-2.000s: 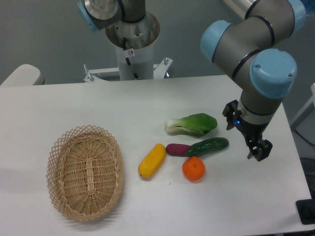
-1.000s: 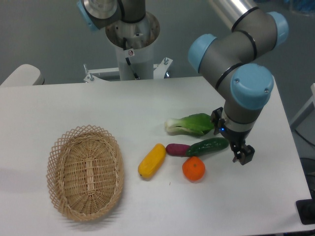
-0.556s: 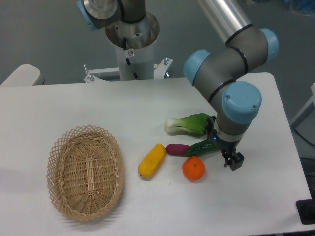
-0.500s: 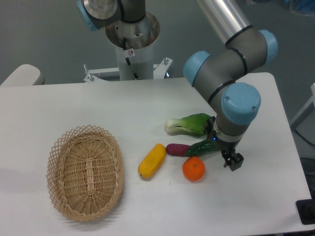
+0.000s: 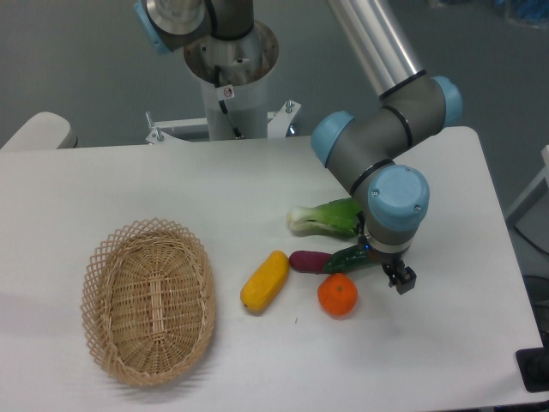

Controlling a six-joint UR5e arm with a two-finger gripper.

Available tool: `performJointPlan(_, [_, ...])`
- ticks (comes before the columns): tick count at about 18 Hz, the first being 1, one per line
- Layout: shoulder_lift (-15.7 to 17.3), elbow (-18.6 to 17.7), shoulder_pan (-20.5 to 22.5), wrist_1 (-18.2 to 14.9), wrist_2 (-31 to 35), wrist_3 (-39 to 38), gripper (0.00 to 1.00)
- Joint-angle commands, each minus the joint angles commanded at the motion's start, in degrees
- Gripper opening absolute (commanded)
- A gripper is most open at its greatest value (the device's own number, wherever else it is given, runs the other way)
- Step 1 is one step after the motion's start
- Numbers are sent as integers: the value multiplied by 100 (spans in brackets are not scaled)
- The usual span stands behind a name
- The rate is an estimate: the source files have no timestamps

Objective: Pick up the cucumber from the table
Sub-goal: 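Lower the gripper over the cucumber's end and close on it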

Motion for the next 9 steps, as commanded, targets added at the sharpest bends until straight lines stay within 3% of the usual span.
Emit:
performJointPlan(2, [61,-237,0,89,0,-96,100])
performJointPlan(9, [123,-484,-26,125,-9,-448,100])
